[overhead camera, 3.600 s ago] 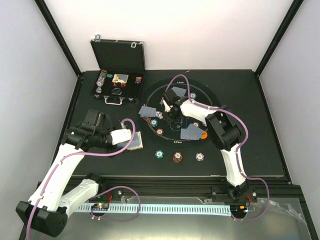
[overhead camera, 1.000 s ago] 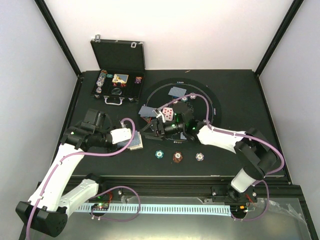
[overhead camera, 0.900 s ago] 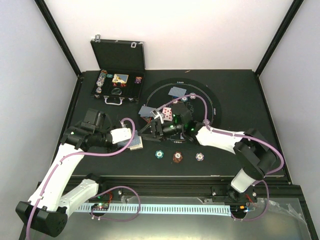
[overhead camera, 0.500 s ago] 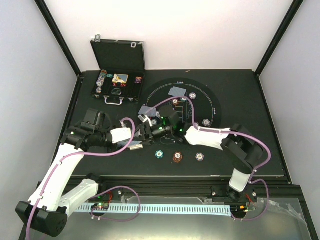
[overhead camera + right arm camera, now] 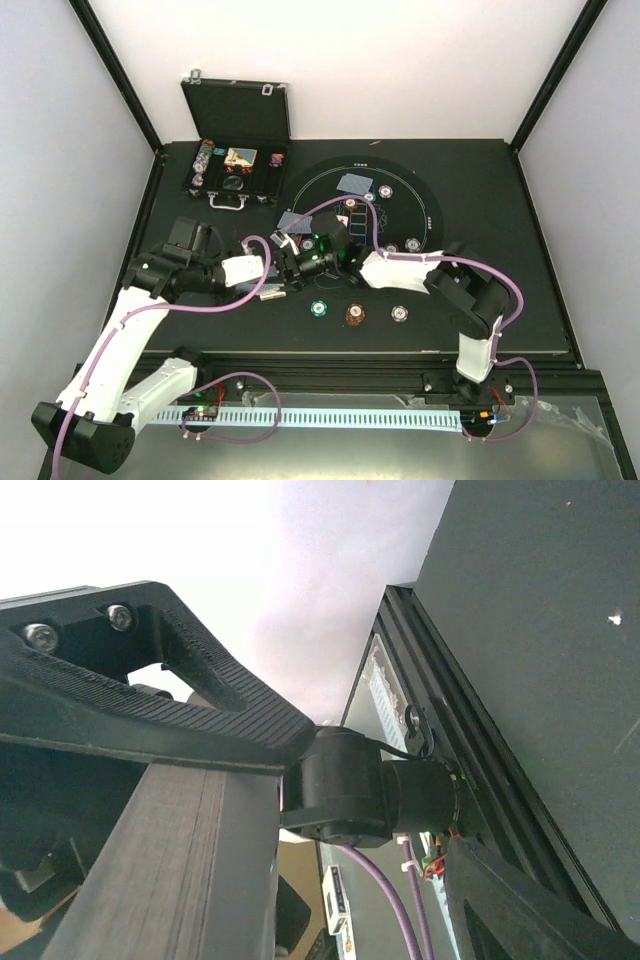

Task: Distribute texas hold em gaming equipment

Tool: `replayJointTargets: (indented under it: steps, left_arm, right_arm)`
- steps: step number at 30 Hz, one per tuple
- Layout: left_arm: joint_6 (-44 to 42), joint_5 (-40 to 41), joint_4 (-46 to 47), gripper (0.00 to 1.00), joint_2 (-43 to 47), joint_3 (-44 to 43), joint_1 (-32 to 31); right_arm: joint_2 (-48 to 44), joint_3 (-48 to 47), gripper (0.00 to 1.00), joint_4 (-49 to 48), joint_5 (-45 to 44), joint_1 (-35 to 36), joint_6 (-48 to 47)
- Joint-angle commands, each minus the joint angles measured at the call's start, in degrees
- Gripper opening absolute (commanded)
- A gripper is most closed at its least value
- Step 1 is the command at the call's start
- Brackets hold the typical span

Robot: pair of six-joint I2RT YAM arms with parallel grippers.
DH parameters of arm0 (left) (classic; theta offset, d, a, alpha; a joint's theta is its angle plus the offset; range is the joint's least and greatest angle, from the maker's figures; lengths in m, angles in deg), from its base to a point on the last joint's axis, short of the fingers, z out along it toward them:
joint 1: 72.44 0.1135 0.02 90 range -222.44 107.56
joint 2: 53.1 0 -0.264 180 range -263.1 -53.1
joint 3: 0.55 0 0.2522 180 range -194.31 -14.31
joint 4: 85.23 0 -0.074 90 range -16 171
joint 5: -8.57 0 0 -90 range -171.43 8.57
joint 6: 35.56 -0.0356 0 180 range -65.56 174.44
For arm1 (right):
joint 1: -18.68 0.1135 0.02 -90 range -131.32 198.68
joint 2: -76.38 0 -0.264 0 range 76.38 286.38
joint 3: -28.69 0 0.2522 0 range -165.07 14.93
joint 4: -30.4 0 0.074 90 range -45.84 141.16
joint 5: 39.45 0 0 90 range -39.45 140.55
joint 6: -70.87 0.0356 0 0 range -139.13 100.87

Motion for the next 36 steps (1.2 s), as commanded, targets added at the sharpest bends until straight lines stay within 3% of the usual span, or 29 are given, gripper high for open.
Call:
replayJointTargets:
  steps: [1,17,24,30,34,36]
  left_arm:
    - [-0.1,-1.0,0.5,0.02,0.8,-0.1,-0.1]
    - [0.0,-1.4,1.1,0.01,0.4,-0.2,-0.1]
    - [0.0,-1.4,1.0,0.01,0.7,-0.1,-0.1]
    - [-0.1,-1.3,1.1,0.02,0.6,-0.1,-0.1]
    - [-0.1,-1.4,1.2,0.02,0.5,-0.1,-0.1]
    - [-0.1,-1.4,1.2,0.02,0.5,-0.1,-0.1]
  right_arm:
    - [-0.6,3.4,0.67,-0.6,1.0,-3.2,-0.6]
    - [-8.2,4.9,0.6,5.6,3.0,-6.0,-5.1]
    - [-10.3,3.0,0.48,14.5,2.1,-6.8,-10.3]
    - [-11.9,2.6,0.31,18.2,2.2,-7.9,-12.6]
    - [-12.7,1.8,0.13,22.4,2.1,-8.5,-15.1]
    - [-13.0,1.1,0.1,24.9,1.9,-8.8,-16.5]
